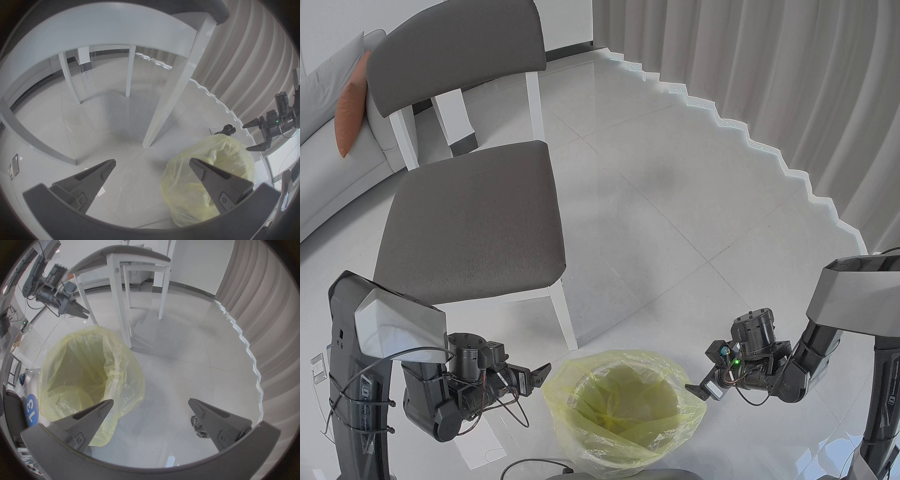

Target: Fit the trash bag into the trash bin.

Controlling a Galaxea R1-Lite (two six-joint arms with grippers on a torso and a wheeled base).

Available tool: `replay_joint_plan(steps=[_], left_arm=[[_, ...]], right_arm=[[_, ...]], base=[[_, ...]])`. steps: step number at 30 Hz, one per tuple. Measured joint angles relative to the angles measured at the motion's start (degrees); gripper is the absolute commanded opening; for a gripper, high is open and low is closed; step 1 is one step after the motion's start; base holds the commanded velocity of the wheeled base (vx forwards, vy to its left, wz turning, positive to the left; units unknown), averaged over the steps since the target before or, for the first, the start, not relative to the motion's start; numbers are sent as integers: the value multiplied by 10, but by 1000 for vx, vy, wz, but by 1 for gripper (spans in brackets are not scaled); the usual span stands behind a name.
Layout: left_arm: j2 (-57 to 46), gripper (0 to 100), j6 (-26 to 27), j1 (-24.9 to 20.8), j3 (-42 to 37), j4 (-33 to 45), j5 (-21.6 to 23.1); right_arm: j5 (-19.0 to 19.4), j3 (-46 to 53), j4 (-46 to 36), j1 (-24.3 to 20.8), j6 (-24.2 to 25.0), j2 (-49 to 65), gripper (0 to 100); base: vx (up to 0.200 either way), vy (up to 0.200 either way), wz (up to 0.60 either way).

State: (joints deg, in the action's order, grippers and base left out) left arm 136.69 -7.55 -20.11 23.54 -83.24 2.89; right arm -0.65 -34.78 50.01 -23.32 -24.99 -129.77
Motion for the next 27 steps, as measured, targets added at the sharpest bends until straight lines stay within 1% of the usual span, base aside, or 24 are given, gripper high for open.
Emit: replay_joint_plan(steps=[5, 11, 14, 18, 23, 27], left_arm=[[-4, 100, 0, 2, -29, -25, 1], [-6, 100, 2, 0, -55, -49, 1], [-8, 100, 3, -5, -83, -57, 3], [-10, 100, 3, -13, -126, -58, 12], [-12, 100, 0, -24, -175, -58, 27], [-6, 100, 4, -28, -186, -58, 27]], right_arm=[[0, -45, -61, 0, -2, -19, 100], [-1, -123, -146, -2, -2, -43, 100], [-1, -163, -183, -3, -2, -60, 100], [-1, -188, -197, -5, -2, -78, 100], [-1, -189, -199, -5, -3, -85, 100], [-1, -175, -199, -5, -2, -74, 100]], base=[[0, 0, 0], [0, 0, 0], [0, 0, 0], [0, 0, 0], [0, 0, 0], [0, 0, 0]])
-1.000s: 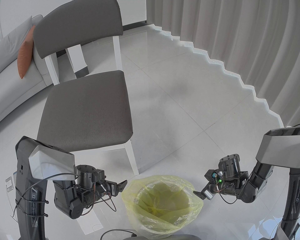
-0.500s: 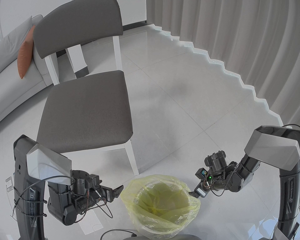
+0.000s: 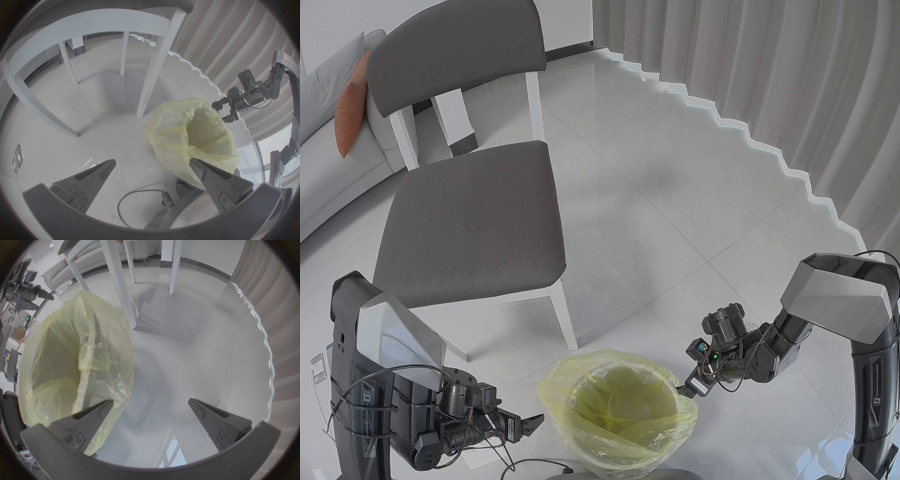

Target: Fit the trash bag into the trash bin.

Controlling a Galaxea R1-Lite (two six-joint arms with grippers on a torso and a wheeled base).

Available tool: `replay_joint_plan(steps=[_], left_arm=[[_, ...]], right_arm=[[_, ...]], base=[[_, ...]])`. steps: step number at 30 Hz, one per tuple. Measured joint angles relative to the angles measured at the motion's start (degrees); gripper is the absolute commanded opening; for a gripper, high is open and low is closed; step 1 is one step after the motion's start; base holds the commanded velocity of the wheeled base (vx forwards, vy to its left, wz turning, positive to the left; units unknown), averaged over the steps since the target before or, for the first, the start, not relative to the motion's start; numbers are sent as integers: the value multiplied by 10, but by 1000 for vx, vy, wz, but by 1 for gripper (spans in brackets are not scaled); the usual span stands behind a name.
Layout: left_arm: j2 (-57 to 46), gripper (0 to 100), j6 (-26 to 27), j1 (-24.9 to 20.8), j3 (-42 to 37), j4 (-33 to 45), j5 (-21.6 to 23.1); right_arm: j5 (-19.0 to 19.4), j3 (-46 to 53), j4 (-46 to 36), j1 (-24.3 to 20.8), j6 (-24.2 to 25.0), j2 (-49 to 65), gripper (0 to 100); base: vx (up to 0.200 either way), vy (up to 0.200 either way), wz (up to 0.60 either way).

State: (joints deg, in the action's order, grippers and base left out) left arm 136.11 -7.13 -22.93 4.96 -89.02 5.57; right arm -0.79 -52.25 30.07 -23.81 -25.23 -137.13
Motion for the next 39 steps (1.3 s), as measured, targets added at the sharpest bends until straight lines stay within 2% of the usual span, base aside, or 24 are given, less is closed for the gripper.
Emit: replay_joint_plan(steps=[5, 15, 23, 31, 34, 39], left_arm=[[22, 100, 9, -1, 25, 0, -5], [89, 100, 50, 17, 136, 2, -22], [101, 100, 86, 10, 222, 117, -29], [91, 100, 97, -14, 323, 247, -35], [86, 100, 98, -21, 345, 269, -36], [79, 100, 97, -16, 346, 262, -36]], right_arm=[[-1, 22, 0, -1, 0, 25, 100], [-5, 77, -1, 1, 1, 119, 100], [-5, 96, -2, 3, 1, 187, 100], [-5, 106, -5, 2, 0, 236, 100], [-4, 106, -6, 4, 0, 248, 100], [-4, 106, -6, 15, 0, 256, 100]], base=[[0, 0, 0], [0, 0, 0], [0, 0, 0], [0, 0, 0], [0, 0, 0], [0, 0, 0]])
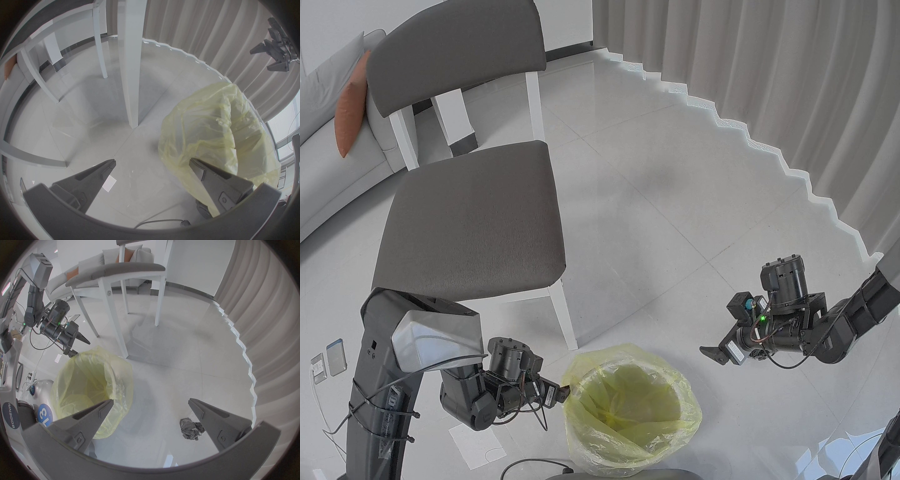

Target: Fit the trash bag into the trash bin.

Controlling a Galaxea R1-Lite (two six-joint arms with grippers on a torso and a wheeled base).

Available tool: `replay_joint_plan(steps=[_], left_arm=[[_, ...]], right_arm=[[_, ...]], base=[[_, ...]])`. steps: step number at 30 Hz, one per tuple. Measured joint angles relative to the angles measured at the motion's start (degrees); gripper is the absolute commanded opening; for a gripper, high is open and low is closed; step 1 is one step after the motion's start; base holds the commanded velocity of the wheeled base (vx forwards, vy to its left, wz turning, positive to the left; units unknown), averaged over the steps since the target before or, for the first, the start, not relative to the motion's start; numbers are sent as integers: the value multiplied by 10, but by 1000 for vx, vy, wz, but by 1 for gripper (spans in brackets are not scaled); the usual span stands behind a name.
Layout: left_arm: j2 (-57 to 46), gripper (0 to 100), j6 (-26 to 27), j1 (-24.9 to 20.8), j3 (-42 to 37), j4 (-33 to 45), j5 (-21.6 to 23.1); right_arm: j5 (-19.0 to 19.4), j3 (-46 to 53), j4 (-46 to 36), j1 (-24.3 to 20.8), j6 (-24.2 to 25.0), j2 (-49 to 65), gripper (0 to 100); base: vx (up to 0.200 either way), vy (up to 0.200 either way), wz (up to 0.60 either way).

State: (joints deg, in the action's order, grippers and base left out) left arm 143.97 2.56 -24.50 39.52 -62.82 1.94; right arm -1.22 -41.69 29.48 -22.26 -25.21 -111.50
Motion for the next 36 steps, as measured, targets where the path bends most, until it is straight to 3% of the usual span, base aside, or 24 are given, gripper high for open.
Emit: replay_joint_plan(steps=[5, 15, 26, 36], left_arm=[[-14, 100, -2, 23, -39, -47, 5], [-32, 100, -5, 70, -179, -251, 39], [-89, 100, -7, 79, -252, -262, 51], [-138, 100, -8, 80, -286, -262, 66]], right_arm=[[0, 0, 0, 17, 0, 3, 100], [6, 4, 0, 71, 0, 4, 100], [16, 26, 7, 110, 3, 5, 100], [17, 31, 13, 96, 5, 9, 100]], base=[[0, 0, 0], [0, 0, 0], [0, 0, 0], [-200, 0, 0]])
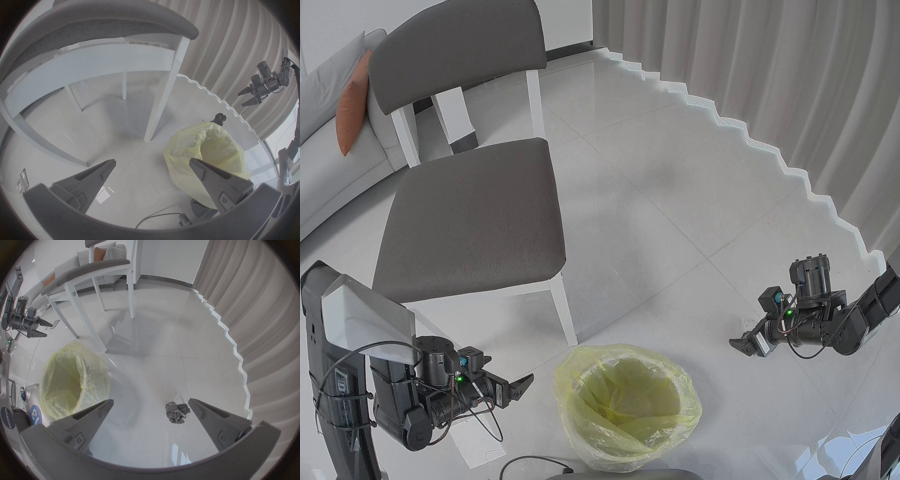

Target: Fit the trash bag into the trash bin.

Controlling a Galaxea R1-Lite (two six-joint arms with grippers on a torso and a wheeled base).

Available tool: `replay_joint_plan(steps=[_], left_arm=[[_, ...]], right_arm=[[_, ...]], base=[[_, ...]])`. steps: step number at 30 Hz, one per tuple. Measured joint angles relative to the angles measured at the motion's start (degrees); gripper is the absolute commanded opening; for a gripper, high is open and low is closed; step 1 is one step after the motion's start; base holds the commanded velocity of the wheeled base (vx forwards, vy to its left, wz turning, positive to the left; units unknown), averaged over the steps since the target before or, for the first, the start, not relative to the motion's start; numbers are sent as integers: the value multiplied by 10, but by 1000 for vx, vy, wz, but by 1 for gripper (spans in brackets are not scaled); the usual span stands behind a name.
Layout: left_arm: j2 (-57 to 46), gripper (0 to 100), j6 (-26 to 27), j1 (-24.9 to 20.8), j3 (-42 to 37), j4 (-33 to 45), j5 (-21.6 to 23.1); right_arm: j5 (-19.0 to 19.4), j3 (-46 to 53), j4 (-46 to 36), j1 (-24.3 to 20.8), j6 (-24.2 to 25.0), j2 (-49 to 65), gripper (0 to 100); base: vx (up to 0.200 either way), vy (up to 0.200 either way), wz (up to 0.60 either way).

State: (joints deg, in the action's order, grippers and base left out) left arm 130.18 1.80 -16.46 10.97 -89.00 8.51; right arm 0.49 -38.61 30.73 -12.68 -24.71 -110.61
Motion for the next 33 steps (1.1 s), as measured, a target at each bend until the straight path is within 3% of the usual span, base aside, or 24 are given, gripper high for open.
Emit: replay_joint_plan(steps=[9, 21, 33], left_arm=[[-24, 100, -41, -4, 12, 1, 11], [-90, 100, -56, -8, 5, 0, 1], [-143, 100, -68, -4, 4, 0, -37]], right_arm=[[2, 24, 51, -44, 2, 2, 100], [1, 76, 162, -218, 22, -17, 100], [16, 51, 237, -304, 36, -130, 100]], base=[[-44, 0, 0], [0, 0, 0], [0, 0, 0]])
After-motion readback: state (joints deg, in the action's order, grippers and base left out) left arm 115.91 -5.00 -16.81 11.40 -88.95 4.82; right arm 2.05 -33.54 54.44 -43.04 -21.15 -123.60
